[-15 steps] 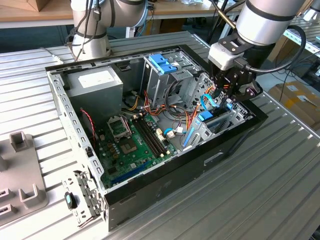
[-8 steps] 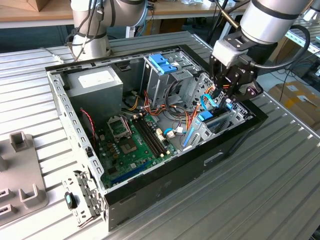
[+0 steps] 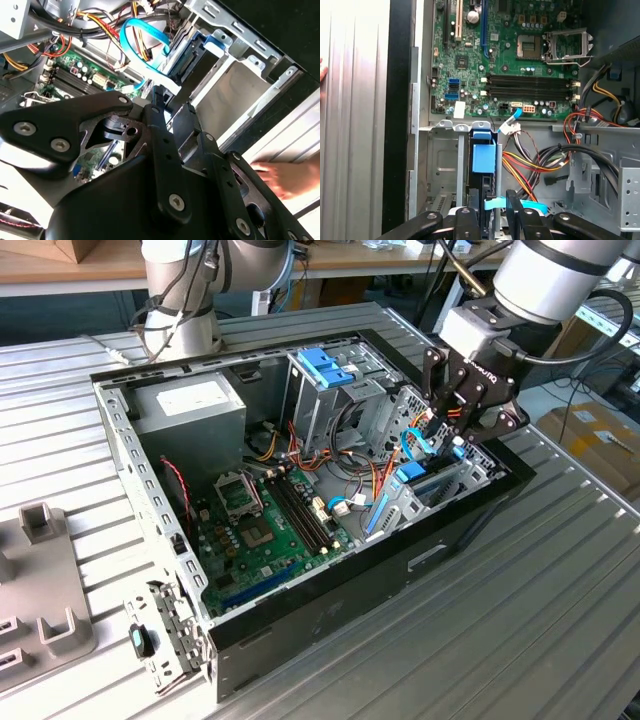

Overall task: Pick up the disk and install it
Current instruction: 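Insert the first disk wire, then insert the second disk wire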

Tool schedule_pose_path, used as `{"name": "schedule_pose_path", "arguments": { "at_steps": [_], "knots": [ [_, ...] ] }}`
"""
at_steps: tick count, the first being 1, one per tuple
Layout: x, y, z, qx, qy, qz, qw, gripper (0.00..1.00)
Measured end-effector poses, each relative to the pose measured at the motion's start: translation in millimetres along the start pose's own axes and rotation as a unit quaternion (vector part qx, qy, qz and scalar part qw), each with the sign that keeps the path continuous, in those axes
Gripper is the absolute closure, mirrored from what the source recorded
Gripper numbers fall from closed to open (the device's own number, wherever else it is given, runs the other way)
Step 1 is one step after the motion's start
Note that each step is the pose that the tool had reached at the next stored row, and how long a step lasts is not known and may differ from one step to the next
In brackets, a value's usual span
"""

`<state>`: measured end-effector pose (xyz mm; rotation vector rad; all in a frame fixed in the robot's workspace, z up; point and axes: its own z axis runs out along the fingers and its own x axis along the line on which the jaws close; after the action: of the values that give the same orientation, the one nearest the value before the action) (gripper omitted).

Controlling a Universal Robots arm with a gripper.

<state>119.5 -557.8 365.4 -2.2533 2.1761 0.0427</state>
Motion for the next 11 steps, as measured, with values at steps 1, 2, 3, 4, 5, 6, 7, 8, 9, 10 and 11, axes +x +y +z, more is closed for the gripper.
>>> {"name": "schedule_pose_path", "arguments": {
  "at_steps": [1, 2, 3, 4, 5, 6, 7, 8, 9, 10, 11],
  "knots": [
    [0.0, 0.0, 0.0, 0.0000, 0.0000, 0.000, 1.00000, 0.64],
    [0.1, -0.1, 0.0, -0.0001, 0.0000, 0.000, 1.00000, 0.64],
    [0.1, -0.2, 0.1, -0.0002, -0.0001, 0.000, 1.00000, 0.64],
    [0.1, -0.2, 0.0, -0.0002, 0.0000, 0.000, 1.00000, 0.64],
    [0.1, -0.2, 0.0, -0.0003, 0.0000, 0.000, 1.00000, 0.64],
    [0.1, -0.2, 0.0, -0.0003, 0.0000, 0.000, 1.00000, 0.64],
    [-0.4, -0.2, 0.1, -0.0003, 0.0000, 0.000, 1.00000, 0.64],
    [-0.6, -0.3, 0.1, -0.0003, -0.0001, 0.000, 1.00000, 0.64],
    [-1.0, -0.3, 0.1, -0.0003, 0.0000, 0.000, 1.00000, 0.64],
    [-1.4, -0.5, 0.0, -0.0003, 0.0000, 0.000, 1.00000, 0.64],
    [-1.4, -0.5, -0.1, -0.0003, 0.0000, -0.001, 1.00000, 0.64]
  ]
}}
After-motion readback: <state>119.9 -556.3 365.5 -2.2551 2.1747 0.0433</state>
